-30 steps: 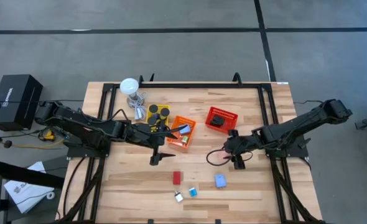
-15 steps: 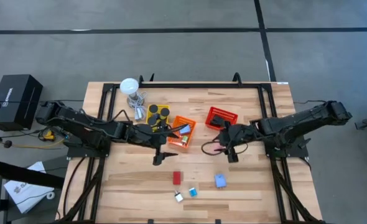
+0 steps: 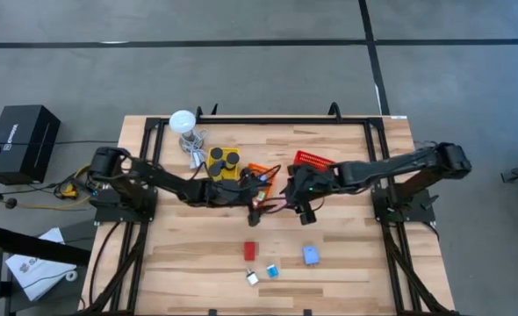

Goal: Pick & Place Office items
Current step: Put the pink sand timer into the yellow bin

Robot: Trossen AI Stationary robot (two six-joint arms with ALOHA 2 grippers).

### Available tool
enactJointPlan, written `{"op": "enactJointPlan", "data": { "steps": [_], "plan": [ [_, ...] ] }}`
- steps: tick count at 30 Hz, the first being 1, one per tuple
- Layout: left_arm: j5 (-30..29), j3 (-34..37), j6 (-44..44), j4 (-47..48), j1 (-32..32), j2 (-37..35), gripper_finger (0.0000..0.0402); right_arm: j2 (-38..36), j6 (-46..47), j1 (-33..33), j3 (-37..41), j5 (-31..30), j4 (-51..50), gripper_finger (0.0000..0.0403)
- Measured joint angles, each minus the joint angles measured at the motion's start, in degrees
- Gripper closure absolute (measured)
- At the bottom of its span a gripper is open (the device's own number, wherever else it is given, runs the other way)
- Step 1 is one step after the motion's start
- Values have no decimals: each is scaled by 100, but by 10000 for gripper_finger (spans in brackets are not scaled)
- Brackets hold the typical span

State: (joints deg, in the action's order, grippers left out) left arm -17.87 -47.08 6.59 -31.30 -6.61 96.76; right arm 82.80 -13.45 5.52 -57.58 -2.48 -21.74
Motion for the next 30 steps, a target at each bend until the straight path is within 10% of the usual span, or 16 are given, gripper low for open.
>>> {"op": "enactJointPlan", "data": {
  "steps": [15,30],
  "plan": [
    [166,-10,-257,-719,66,563,73,434,-412,-203,-634,197,-21,215],
    [173,-10,-316,-933,94,563,225,434,-457,-232,-635,249,245,215]
  ]
}}
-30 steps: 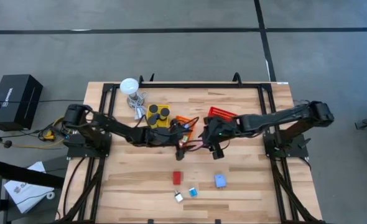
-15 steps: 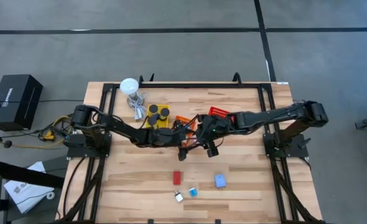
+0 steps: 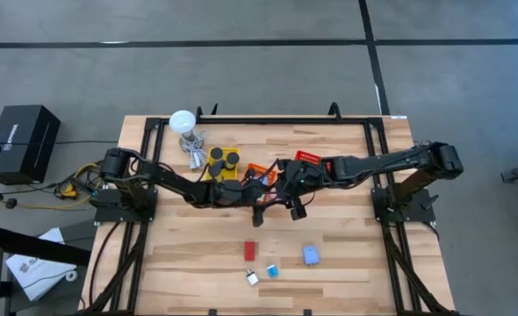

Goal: Pick & Place Office items
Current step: Put the pink sand timer into the yellow bin

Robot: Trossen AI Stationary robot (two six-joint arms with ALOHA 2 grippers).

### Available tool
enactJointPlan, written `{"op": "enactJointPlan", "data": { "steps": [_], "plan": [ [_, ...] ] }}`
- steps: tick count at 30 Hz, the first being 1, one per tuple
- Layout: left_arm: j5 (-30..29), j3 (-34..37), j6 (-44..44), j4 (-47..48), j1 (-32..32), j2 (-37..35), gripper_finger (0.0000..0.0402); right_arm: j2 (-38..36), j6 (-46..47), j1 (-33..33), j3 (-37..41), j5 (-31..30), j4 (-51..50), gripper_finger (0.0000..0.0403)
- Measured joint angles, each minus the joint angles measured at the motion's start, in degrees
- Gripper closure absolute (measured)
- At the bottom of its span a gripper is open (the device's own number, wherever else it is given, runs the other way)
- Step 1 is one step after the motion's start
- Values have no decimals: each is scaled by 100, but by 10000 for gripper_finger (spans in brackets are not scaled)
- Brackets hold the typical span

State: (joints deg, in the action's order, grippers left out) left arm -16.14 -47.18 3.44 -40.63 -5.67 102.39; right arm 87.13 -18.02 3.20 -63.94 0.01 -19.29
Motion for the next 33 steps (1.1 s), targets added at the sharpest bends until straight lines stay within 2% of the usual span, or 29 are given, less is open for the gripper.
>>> {"op": "enactJointPlan", "data": {
  "steps": [4,9,13,20,28,33],
  "plan": [
    [-3,2,-85,-1,-2,0,264,0,31,0,1,22,7,214],
    [2,2,5,-29,-2,-2,296,-5,-8,-1,3,-22,91,175],
    [0,4,5,-21,0,-2,307,-7,-20,2,3,-13,138,172],
    [-19,3,1,-22,0,-2,307,-90,-120,4,-24,2,168,195],
    [-35,3,-2,-31,4,-2,307,-444,-149,59,-706,0,-869,216],
    [-64,4,-17,-46,2,-188,307,-865,388,59,-1119,0,-2293,234]
  ]
}}
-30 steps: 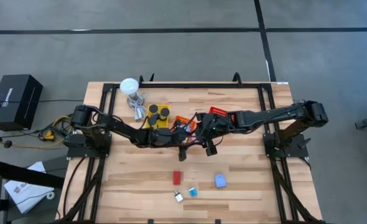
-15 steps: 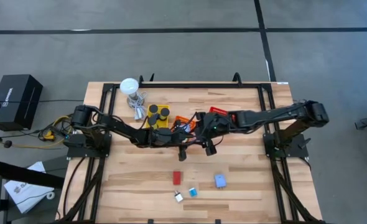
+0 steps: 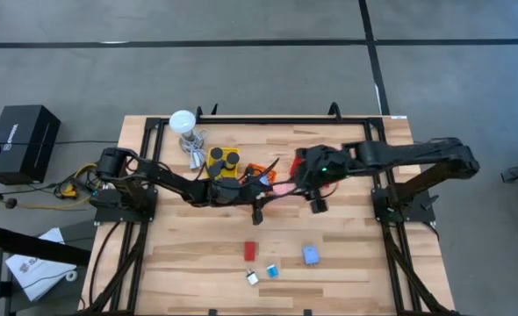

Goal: Pick & Place Office items
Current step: Put the pink sand timer into the yellow bin

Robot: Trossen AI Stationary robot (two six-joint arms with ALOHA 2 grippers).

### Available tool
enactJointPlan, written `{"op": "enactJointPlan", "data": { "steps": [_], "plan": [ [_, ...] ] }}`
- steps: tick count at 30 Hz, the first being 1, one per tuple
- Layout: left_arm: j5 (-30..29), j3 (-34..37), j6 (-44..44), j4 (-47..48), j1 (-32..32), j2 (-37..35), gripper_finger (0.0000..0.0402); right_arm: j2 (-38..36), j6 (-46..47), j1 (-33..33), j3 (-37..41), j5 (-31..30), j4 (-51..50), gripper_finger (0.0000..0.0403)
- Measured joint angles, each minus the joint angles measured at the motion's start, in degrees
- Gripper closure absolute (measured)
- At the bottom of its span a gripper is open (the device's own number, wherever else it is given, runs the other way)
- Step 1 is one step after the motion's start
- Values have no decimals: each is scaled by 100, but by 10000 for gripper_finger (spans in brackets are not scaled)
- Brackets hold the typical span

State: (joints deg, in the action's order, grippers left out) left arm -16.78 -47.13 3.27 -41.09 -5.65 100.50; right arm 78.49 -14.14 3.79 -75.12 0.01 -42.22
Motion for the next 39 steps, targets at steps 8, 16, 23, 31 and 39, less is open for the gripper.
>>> {"op": "enactJointPlan", "data": {
  "steps": [8,16,23,31,39],
  "plan": [
    [-102,143,0,-9,0,-529,307,-729,1128,324,454,-528,-673,287],
    [-116,1018,44,20,-4,-1656,306,-598,1124,690,1546,-953,292,333],
    [-137,2346,512,47,-245,-2739,306,-497,1135,782,1852,-951,550,352],
    [-146,3668,971,27,-800,-3310,306,-504,775,735,1857,-952,1259,380],
    [-223,4155,1090,8,-1012,-3233,306,-504,782,585,1857,-911,1614,402]
  ]
}}
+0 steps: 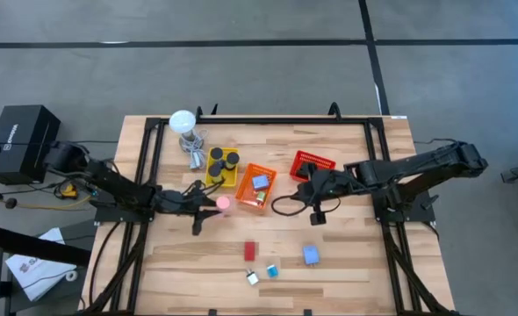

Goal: Pick & Place Office items
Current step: Put the pink sand timer into the yellow bin

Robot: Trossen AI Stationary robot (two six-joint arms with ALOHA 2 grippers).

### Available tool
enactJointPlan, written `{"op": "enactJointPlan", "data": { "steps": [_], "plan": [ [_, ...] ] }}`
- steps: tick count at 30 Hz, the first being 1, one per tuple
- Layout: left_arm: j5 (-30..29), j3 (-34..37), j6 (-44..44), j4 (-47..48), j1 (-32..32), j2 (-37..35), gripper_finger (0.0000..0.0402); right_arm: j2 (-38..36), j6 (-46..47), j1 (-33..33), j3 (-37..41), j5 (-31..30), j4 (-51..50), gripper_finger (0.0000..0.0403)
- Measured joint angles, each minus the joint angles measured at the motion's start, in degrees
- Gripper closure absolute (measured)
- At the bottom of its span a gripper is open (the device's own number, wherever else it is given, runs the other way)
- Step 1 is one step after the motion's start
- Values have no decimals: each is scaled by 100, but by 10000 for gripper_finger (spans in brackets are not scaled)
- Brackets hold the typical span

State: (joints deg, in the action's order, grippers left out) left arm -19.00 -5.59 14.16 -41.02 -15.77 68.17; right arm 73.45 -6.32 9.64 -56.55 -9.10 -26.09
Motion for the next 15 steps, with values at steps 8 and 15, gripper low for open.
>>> {"op": "enactJointPlan", "data": {
  "steps": [8,15],
  "plan": [
    [-128,13,-19,-44,2,334,306,0,77,-49,0,2,177,402],
    [-232,13,-127,-978,2,1012,306,0,76,-48,0,2,188,402]
  ]
}}
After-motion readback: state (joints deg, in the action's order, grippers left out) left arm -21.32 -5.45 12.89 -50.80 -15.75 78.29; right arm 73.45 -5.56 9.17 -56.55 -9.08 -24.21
